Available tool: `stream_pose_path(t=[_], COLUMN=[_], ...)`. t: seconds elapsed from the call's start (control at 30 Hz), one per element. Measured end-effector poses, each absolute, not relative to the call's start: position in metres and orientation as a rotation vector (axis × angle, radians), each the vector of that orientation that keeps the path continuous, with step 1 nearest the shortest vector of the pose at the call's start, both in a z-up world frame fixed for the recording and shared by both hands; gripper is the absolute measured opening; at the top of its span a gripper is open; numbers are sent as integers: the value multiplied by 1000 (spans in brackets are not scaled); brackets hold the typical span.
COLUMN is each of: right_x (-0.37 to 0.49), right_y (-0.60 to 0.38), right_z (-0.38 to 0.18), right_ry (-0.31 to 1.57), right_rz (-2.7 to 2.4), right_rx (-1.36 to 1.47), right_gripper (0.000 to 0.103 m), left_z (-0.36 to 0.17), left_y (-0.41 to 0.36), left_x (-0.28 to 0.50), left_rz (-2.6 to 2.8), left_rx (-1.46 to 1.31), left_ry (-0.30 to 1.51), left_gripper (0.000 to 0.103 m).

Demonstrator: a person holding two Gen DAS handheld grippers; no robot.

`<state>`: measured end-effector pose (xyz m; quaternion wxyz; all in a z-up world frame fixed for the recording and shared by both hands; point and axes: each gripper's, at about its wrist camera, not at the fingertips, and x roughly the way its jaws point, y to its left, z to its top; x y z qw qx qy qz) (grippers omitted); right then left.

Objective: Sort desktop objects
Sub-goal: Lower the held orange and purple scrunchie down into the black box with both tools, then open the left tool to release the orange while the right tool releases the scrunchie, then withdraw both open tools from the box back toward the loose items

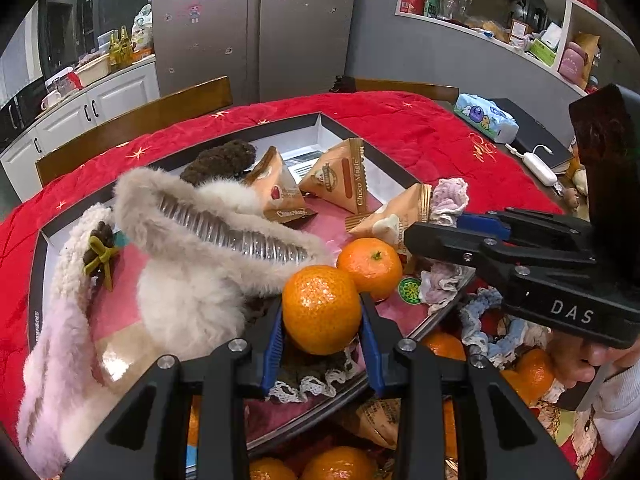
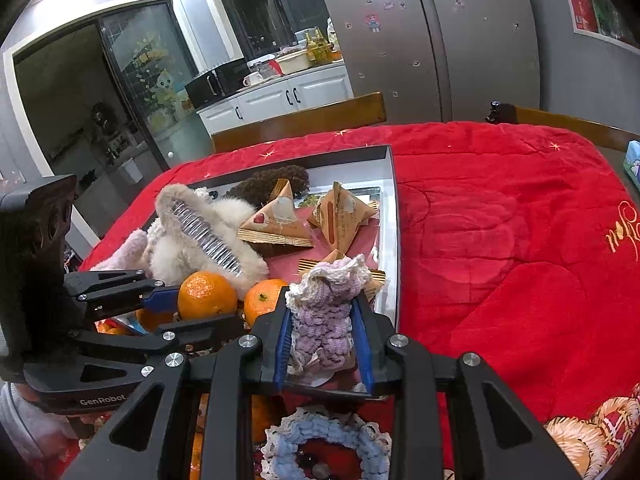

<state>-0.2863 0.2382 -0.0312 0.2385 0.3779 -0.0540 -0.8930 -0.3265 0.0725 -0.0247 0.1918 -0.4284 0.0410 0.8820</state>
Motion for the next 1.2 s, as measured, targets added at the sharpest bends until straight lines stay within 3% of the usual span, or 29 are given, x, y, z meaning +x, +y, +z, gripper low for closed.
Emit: stream_pose_path(t=[0.13,0.2,0.27,0.37,0.4,0.43,0.53,0.67,0.9,1.2], right_x=[-286,-285,-286,-285,-284,-284,-279,-279,-290,-282], right_y=[239,241,241,241,240,239,234,233,246,239], right_z=[-31,-30,-30,-29,-27,-26,-20,-20,-27,-21], right_ry=[-158,-173,-186,-210,-205,-202,-191,-156,-268,-187], right_rz=[-2441,-2444,-2435,-2407,-2399,-2394,-2385,-2434,-2417,-2465], right_rx=[1023,1014,1012,1001,989,983,940,951,1005,972], right_gripper=[31,36,39,53,72,83,102,103,103,103], left_z=[-23,-19,-15,-11,-9,-9,-8,-12,-12,-5], left_y=[76,77,75,70,68,67,64,64,60,61], left_x=[-324,-321,-320,-320,-320,-320,-320,-322,-322,-319], left_rz=[2483,2490,2499,2506,2516,2523,2534,2527,2533,2543], left_rx=[-1199,-1177,-1165,-1163,-1154,-1149,-1149,-1168,-1171,-1149], left_ry=[158,176,169,133,124,122,132,112,109,107], left_gripper=[40,53,78,103,103,103,103,103,103,103])
